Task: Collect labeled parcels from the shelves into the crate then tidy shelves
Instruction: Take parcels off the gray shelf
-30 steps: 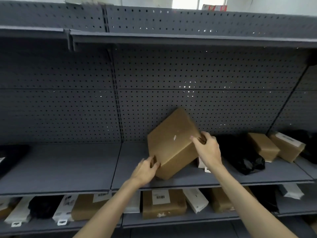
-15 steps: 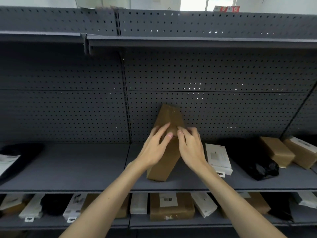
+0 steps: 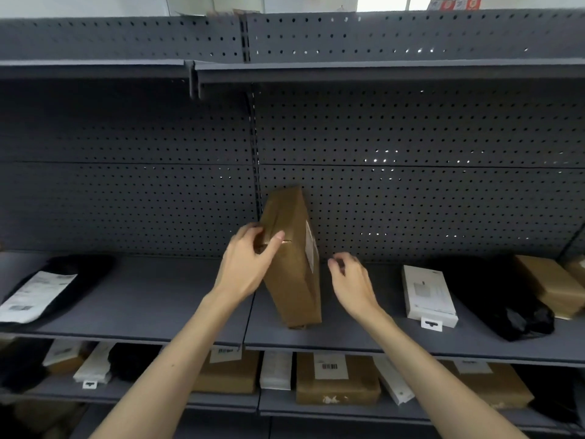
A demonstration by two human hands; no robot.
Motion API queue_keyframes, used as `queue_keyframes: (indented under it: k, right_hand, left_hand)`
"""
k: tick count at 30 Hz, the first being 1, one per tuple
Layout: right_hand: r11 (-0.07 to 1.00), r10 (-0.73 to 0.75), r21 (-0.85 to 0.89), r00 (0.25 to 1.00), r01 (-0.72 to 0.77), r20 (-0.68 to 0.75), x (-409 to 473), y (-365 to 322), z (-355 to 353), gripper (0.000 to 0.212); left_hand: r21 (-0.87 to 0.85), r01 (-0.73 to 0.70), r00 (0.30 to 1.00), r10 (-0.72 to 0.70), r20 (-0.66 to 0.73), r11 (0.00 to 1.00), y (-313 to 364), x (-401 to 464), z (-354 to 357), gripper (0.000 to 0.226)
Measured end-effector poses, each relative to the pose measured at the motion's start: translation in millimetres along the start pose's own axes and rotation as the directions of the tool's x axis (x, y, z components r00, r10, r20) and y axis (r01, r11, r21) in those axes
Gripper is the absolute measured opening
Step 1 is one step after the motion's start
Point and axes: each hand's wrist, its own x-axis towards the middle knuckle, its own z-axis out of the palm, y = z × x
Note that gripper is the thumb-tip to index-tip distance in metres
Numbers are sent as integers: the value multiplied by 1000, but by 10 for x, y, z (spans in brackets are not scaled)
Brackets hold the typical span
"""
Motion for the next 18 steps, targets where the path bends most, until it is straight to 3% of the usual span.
queue_keyframes:
  k: [6,11,15,18]
  right_hand:
    - [940,309,59,912,-336,271,0,319,217,48]
    - [896,365,169,898,-410,245,-31,443,342,50]
    - [906,374,142,911,-399,173,-29,532,255,51]
    - [910,386,101,910,-402,148,-50,677,145,48]
  left_hand:
    - [4,169,986,-169,-5,986,-200,-62,-108,92]
    - [-27,225,974,-226,-32,974,-282,-115,-43,79]
    - [-98,288,957,-288,13,953,-359,-150,49,68]
    - [-174,350,937,-340,86,920,-437,-243,191,47]
